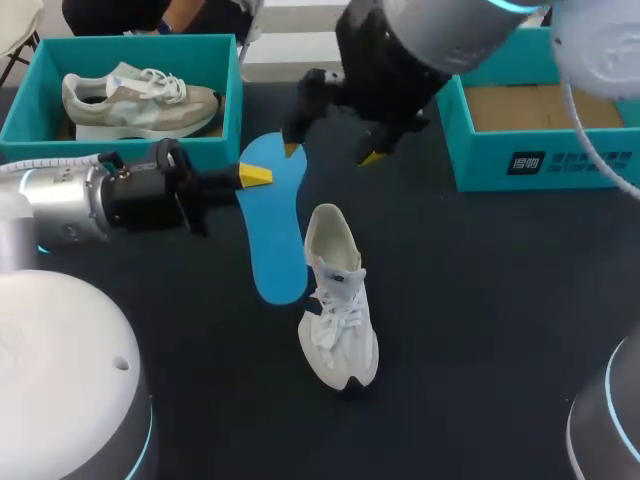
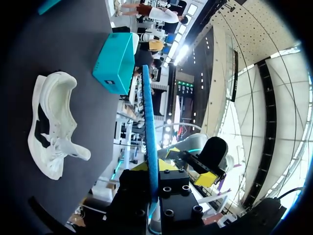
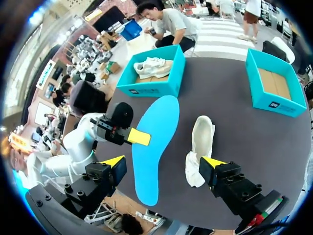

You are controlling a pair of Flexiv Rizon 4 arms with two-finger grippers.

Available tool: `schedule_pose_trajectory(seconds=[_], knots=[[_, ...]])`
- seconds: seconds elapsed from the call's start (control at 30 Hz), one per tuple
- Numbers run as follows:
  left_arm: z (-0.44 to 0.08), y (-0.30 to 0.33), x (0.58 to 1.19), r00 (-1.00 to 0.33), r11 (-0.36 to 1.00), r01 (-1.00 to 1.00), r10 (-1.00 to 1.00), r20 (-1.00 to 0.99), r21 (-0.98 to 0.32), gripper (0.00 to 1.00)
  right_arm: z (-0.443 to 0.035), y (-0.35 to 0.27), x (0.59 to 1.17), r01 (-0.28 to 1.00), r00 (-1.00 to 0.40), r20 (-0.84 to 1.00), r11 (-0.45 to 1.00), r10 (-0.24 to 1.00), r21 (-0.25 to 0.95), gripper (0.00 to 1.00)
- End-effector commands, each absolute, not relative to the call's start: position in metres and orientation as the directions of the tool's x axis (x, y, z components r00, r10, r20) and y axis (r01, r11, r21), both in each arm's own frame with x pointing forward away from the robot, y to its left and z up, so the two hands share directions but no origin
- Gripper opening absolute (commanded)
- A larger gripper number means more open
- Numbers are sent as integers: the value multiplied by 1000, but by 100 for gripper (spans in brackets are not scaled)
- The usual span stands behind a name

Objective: Take the shoe out of the shoebox, open the shoe tongue, remove and reinsert the insole, then place the shoe into the shoebox

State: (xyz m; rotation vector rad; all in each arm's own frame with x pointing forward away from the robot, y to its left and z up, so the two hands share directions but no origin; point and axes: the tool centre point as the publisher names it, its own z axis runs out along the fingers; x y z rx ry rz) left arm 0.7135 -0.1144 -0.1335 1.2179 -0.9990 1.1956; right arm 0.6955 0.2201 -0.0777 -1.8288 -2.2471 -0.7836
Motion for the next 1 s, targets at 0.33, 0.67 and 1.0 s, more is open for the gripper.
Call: schedule_pose_trajectory(seconds=[0.33, 0.67, 1.0], knots=[[-135, -108, 709, 139, -47, -988, 115, 984, 145, 0, -110, 202, 698, 962, -270, 922, 107, 277, 250, 100], [-135, -108, 710, 134, -26, -990, 120, 984, 138, 0, -120, 206, 698, 967, -239, 960, 124, 149, 221, 100], [-133, -106, 710, 137, -18, -990, 130, 982, 140, 0, -134, 212, 698, 972, -204, 979, 125, 25, 200, 100]])
